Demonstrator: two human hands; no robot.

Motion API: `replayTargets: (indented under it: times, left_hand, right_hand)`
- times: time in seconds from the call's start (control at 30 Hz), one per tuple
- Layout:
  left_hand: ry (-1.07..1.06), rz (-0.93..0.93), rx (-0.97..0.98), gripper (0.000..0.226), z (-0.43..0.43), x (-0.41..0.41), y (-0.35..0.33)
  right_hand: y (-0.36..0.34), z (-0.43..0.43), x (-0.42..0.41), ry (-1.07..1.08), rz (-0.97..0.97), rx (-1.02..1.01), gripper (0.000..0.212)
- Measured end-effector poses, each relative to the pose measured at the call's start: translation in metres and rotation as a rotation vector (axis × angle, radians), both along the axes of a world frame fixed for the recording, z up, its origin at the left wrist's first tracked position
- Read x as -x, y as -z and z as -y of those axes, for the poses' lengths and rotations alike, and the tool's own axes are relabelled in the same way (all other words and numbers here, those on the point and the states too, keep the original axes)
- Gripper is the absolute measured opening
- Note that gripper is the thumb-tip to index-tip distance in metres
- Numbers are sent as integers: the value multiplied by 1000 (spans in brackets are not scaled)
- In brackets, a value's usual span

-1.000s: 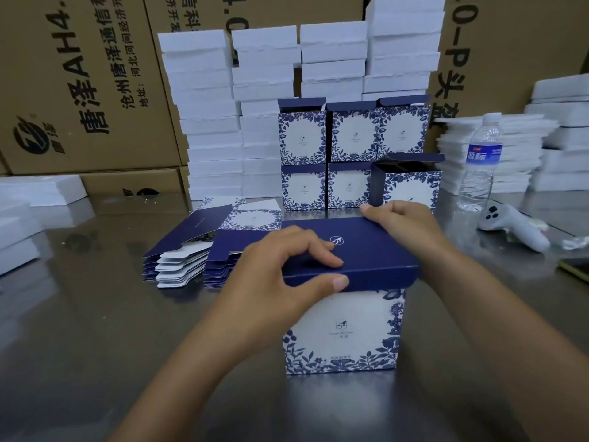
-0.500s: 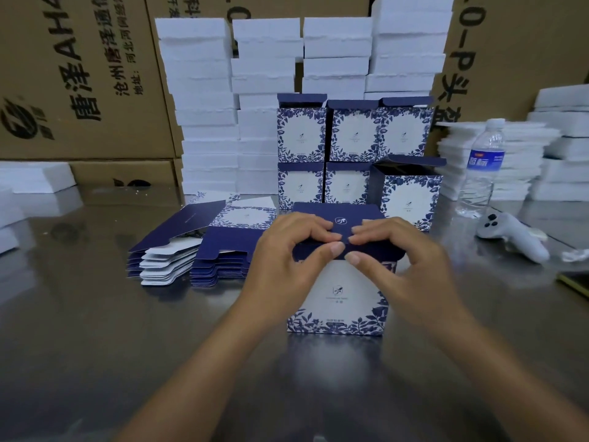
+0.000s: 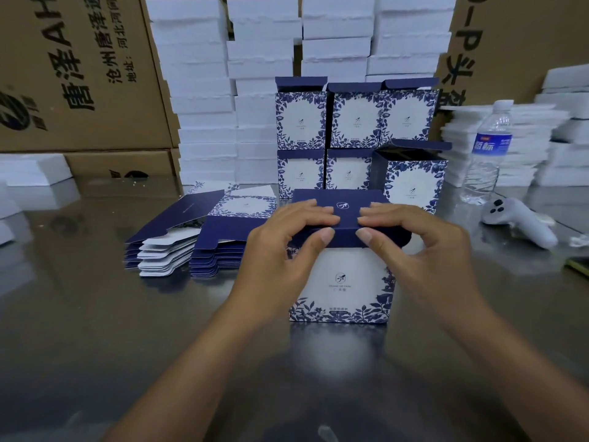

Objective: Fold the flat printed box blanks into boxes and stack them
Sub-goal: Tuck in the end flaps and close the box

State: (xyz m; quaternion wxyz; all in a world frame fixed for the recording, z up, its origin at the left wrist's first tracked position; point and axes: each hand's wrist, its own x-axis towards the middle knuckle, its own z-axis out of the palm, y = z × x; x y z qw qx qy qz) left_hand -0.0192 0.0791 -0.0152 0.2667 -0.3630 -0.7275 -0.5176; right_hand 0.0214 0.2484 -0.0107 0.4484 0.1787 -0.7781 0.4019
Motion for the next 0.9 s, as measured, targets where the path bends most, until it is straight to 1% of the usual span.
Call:
replayTargets:
  times: [0.13,0.27,0.33,0.4,0.47,0.63,0.9]
  left_hand:
    - [29,59,-47,11,6,2,1]
    - [29,56,-81,17,5,4,2]
    - [39,65,-83,21,5,5,2]
    - [56,75,-73,20,7,5,2]
    - [78,80,-65,16,9,5,3]
    - [64,104,-65,33,16,9,5]
    - [79,154,-106,25,14,8,3]
  right_hand:
    - [1,-5,-2,-21,25,101,10]
    - [2,-4,1,-25,10,92,13]
    - [2,-4,1,-30,15,96,10]
    - [2,-4,-1,-31,22,113,8]
    - [4,-6,-3,-17,27,128,11]
    - [3,-15,-8,6,43,195,6]
    - [4,-18,-5,-30,49,218,3]
